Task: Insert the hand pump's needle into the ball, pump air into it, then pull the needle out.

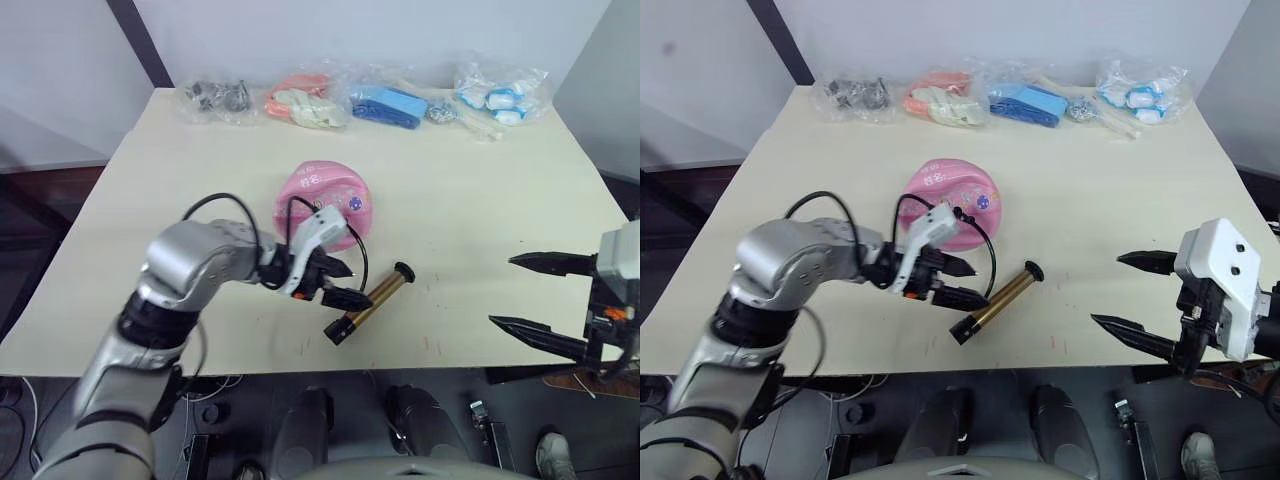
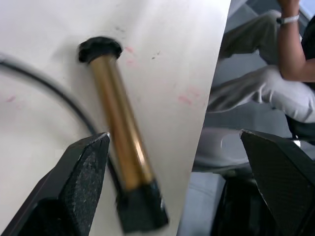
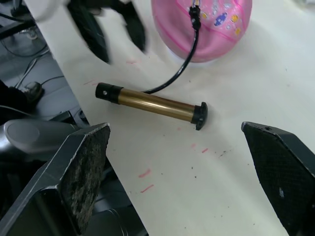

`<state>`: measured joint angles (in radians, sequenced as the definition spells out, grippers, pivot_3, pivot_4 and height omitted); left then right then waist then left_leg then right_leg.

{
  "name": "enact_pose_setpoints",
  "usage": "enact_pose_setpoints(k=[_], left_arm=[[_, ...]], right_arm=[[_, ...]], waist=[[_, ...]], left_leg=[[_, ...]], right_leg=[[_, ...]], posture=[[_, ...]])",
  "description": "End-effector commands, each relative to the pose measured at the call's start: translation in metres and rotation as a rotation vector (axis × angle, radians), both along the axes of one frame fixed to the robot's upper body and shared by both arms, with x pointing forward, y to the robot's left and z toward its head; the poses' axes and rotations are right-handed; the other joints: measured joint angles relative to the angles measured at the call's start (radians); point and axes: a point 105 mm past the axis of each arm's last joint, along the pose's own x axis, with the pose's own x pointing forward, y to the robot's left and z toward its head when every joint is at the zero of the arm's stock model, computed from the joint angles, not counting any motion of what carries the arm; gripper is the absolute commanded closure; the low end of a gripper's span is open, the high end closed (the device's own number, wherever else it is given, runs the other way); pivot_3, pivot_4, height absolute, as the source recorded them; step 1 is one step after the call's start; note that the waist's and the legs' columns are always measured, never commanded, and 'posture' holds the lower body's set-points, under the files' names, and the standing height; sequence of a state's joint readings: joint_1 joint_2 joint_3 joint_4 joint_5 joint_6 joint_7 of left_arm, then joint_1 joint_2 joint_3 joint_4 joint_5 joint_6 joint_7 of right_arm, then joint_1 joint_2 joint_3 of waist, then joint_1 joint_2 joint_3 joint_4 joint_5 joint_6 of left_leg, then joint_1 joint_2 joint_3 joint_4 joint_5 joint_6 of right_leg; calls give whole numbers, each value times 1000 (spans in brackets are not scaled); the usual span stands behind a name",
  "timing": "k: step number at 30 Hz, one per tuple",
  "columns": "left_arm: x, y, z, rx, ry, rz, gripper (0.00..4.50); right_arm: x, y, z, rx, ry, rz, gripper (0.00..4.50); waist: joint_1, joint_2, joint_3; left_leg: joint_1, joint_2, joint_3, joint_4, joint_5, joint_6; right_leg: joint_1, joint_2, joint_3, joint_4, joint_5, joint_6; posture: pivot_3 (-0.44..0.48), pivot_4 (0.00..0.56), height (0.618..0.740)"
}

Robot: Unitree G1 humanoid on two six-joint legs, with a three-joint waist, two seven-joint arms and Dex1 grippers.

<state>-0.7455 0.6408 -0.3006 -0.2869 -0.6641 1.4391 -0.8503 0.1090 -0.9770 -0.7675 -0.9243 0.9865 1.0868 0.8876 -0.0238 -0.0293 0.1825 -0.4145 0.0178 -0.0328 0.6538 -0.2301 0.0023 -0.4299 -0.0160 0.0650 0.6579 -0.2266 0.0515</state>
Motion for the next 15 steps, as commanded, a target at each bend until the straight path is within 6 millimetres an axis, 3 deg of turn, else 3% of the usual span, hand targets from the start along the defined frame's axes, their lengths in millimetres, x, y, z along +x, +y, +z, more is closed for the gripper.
enact_pose_setpoints(k=[1,7,15], left_arm=[[8,-12,-4,54,1,12,0],[30,-31,-13,146,-17,48,0],[39,-48,-29,243,-26,-4,0]], right_arm=[[-2,2,5,-15,-45,-6,28],[-3,5,1,-12,-40,-16,28],[-1,6,-4,-17,-31,-28,28]], waist=[[0,0,0],[9,0,0],[11,0,0]], left_leg=[[0,0,0,0,0,0],[0,-1,-1,1,0,0],[-1,-2,-1,1,0,0]], right_leg=[[0,0,0,1,0,0],[0,0,-1,1,0,0],[0,-1,0,1,0,0]], posture=[[0,150,740],[0,150,740],[0,150,740]])
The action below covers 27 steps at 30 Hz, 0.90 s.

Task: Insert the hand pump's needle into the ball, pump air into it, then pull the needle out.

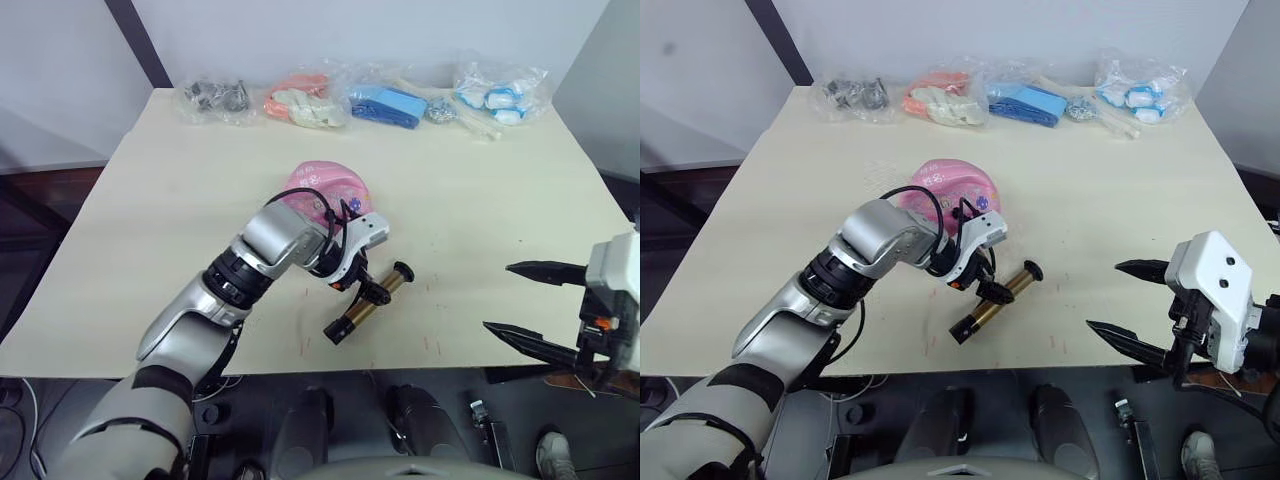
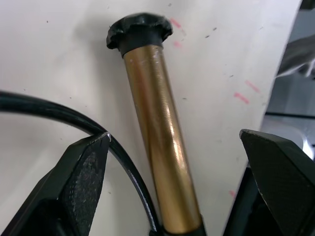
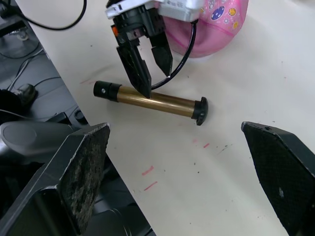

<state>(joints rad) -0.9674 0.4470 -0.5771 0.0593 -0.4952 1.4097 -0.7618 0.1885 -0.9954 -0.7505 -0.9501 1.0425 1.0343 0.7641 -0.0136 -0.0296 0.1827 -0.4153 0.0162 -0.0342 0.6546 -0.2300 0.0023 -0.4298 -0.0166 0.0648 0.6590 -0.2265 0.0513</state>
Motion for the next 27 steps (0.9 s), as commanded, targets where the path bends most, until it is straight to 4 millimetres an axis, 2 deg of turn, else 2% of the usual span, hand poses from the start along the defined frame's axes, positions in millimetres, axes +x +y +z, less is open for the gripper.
enact_pose_setpoints(k=[1,6,16,17,18,19,20,21,23,24,25,27], left_arm=[[4,-13,1,13,-28,-44,0],[6,-26,-15,69,-34,-73,0],[7,-28,-38,155,-23,-112,0],[7,-27,-40,161,-24,-113,543],[7,-27,-42,163,-25,-118,650],[7,-28,-43,164,-25,-121,956],[6,-28,-44,161,-23,-123,1542],[6,-29,-44,159,-22,-125,1832],[5,-32,-42,140,-17,-123,2880],[5,-34,-38,119,-12,-115,3224],[5,-35,-35,104,-9,-109,3424],[3,-32,-26,76,0,-105,3459]], right_arm=[[0,4,3,-14,-37,14,28],[1,6,0,-11,-38,6,28],[2,6,-4,-16,-43,-11,28],[2,7,-5,-17,-43,-11,0],[2,6,-5,-19,-44,-13,0],[2,6,-5,-20,-45,-14,0],[3,6,-5,-20,-47,-15,0],[3,6,-5,-20,-47,-16,0],[3,6,-5,-17,-48,-18,0],[3,6,-5,-16,-47,-21,0],[3,6,-6,-16,-46,-24,0],[3,5,-7,-17,-40,-31,0]], waist=[[1,0,0],[2,0,0],[1,1,0],[2,1,-1],[2,1,0],[1,1,-1],[1,1,-1],[1,1,-1],[1,1,-1],[3,1,-1],[3,1,-1],[2,1,-1]], left_leg=[[0,0,0,0,0,0],[0,-1,0,0,0,0],[1,-1,0,1,0,0],[1,-1,0,1,0,0],[1,-1,0,2,0,0],[1,-1,0,3,0,0],[1,-1,0,3,0,0],[1,-1,0,4,0,0],[0,-1,0,5,0,0],[0,-1,0,5,0,0],[1,-1,0,5,0,0],[0,-1,-1,6,0,0]], right_leg=[[0,0,0,0,0,0],[0,-1,0,0,0,0],[1,0,1,1,0,0],[1,-1,1,1,0,0],[1,-1,1,1,0,1],[1,0,1,1,0,1],[1,-1,1,1,1,1],[2,-1,1,1,1,1],[2,-1,1,1,1,2],[2,-1,1,1,1,2],[3,-1,0,1,1,2],[3,-1,0,1,1,2]], posture=[[0,150,740],[0,150,740],[0,150,740],[0,150,740],[0,150,740],[0,150,740],[0,150,740],[0,150,740],[0,150,740],[0,150,740],[0,150,740],[0,150,740]])
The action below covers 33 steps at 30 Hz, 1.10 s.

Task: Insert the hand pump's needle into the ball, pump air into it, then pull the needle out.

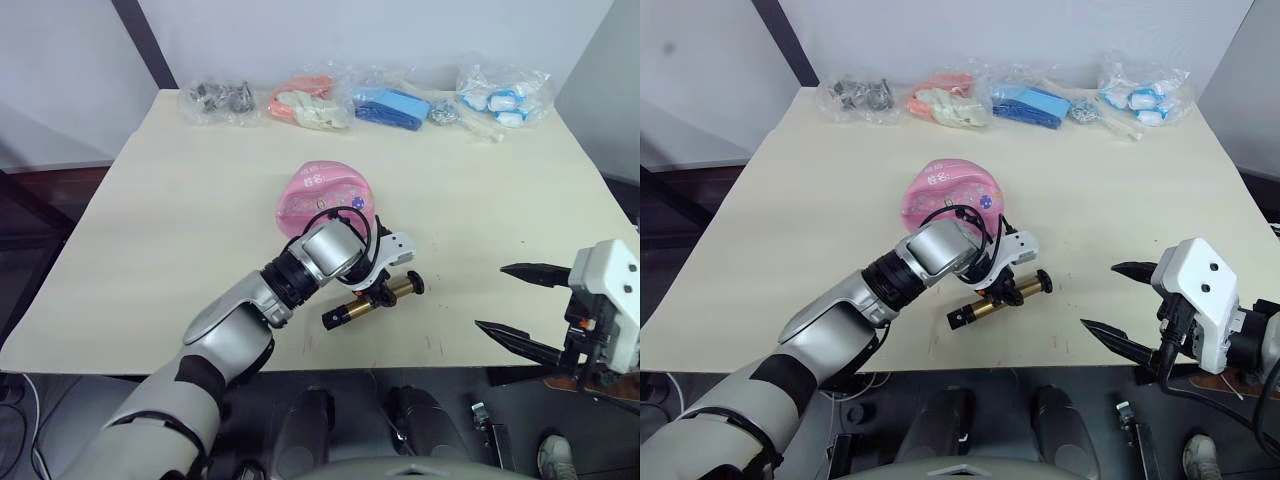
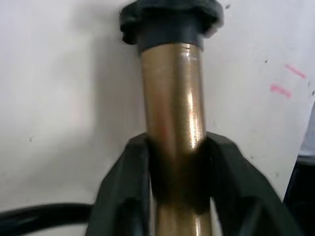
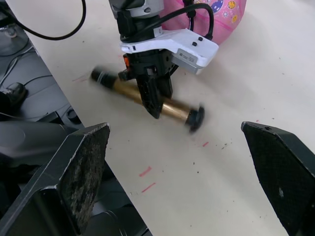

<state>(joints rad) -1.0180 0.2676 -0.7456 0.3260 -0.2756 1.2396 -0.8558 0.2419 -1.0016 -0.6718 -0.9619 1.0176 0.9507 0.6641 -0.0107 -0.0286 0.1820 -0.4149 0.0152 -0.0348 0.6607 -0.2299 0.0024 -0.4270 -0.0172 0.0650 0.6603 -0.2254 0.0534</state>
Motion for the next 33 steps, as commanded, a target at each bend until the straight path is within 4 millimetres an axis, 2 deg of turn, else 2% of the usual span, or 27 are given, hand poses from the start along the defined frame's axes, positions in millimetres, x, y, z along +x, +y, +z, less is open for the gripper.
enact_pose_setpoints(k=[1,6,15,17,21,24,28,33], left_arm=[[-5,1,15,-56,19,-1,3459],[-14,1,61,-307,51,3,3459],[-21,4,95,-621,-84,-32,3459],[-24,-1,105,-763,-110,-56,3459],[-21,-6,106,-938,-353,-110,3459],[-21,-9,102,-1027,-463,-143,3459],[-20,-14,93,-1109,-501,-165,3459],[-24,-18,95,-1217,-562,-200,3459]], right_arm=[[-1,1,2,-11,-21,1,0],[4,-2,6,65,-30,-54,0],[13,2,21,232,-14,-114,0],[15,4,25,293,19,-124,0],[25,6,27,405,122,-183,0],[32,9,31,442,144,-204,0],[44,17,40,506,144,-203,0],[59,27,40,549,154,-194,0]], waist=[[-1,0,0],[-3,0,0],[-2,0,0],[-1,0,0],[-1,0,0],[0,0,0],[0,0,0],[-1,0,0]], left_leg=[[0,0,0,0,0,0],[0,1,0,1,0,0],[-1,1,0,5,0,0],[-1,1,1,6,0,0],[1,1,2,8,0,0],[1,0,3,9,0,0],[1,0,3,9,0,1],[0,0,2,9,0,1]], right_leg=[[0,0,0,0,0,0],[0,0,0,1,0,0],[0,0,0,2,1,1],[1,0,0,2,1,1],[5,-1,2,0,1,-1],[5,-1,3,0,2,-3],[5,0,3,0,2,-2],[5,0,3,-2,3,-2]], posture=[[0,150,740],[0,150,740],[0,150,740],[0,150,740],[0,150,740],[0,150,740],[0,150,740],[0,150,740]])
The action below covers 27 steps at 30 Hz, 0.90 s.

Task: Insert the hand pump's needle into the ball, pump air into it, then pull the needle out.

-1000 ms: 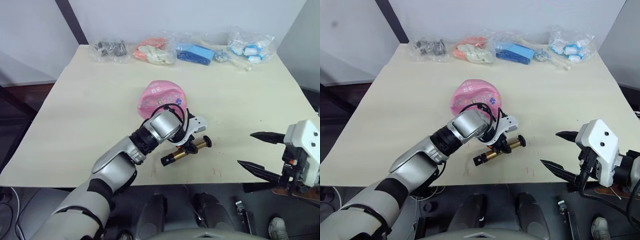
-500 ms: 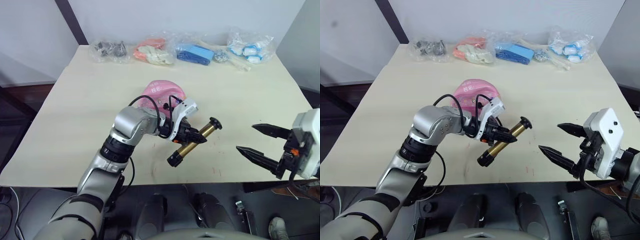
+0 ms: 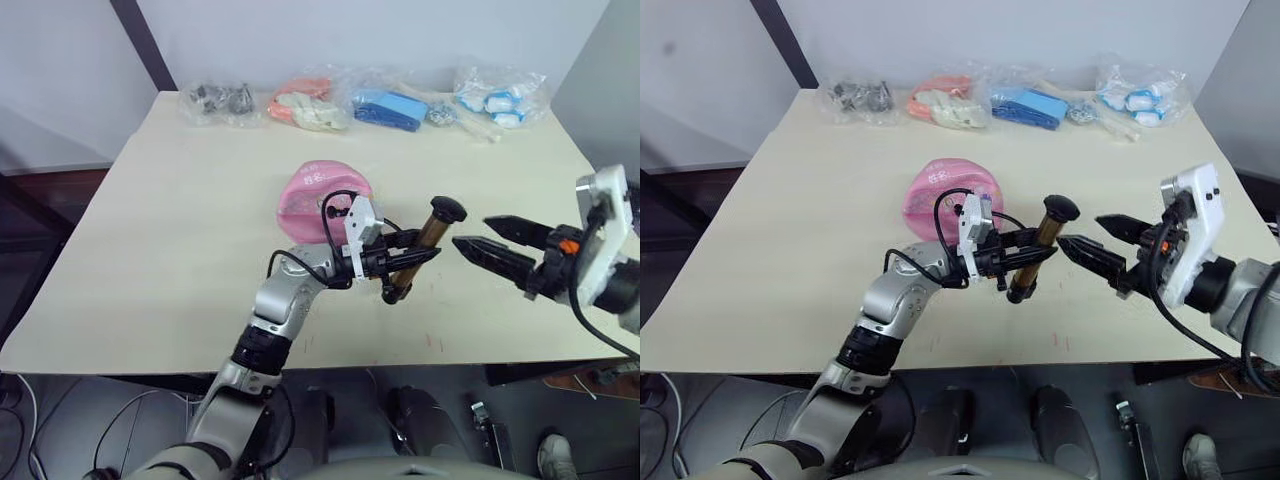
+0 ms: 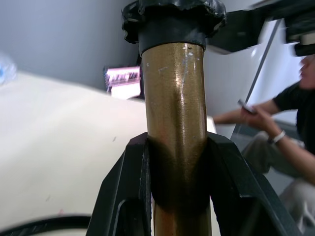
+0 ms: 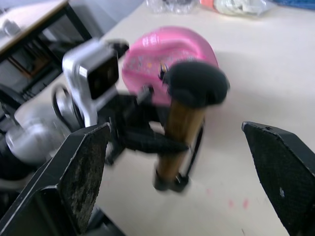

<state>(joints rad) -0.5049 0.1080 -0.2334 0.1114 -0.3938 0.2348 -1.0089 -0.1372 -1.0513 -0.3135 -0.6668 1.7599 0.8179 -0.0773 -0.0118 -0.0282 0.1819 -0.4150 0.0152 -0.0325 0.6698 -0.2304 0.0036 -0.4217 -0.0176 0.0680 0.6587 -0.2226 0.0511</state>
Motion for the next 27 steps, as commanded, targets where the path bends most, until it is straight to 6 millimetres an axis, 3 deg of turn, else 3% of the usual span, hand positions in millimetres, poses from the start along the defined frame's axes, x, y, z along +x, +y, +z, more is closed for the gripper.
enact_pose_setpoints(k=[1,10,23,25,27], left_arm=[[-5,0,14,-85,-123,-10,3459],[-5,-1,8,-117,-165,5,3459],[-2,3,10,-120,-169,16,3459],[-2,4,10,-118,-169,18,3459],[-2,4,10,-117,-169,18,3459]], right_arm=[[7,7,7,48,-27,10,0],[24,27,9,94,-61,59,0],[29,37,4,46,-106,88,0],[30,38,4,41,-111,87,529],[30,37,3,38,-114,84,1338]], waist=[[0,0,0],[-1,0,0],[-2,1,0],[-1,1,0],[-1,1,0]], left_leg=[[0,0,0,0,0,0],[0,0,0,0,0,0],[0,1,-1,0,0,1],[0,1,-1,0,0,1],[0,1,-1,0,0,1]], right_leg=[[0,0,0,0,0,0],[0,0,0,0,2,3],[0,1,0,0,3,3],[0,1,0,0,3,3],[0,1,0,0,3,3]], posture=[[0,150,740],[0,150,740],[0,150,740],[0,150,740],[0,150,740]])
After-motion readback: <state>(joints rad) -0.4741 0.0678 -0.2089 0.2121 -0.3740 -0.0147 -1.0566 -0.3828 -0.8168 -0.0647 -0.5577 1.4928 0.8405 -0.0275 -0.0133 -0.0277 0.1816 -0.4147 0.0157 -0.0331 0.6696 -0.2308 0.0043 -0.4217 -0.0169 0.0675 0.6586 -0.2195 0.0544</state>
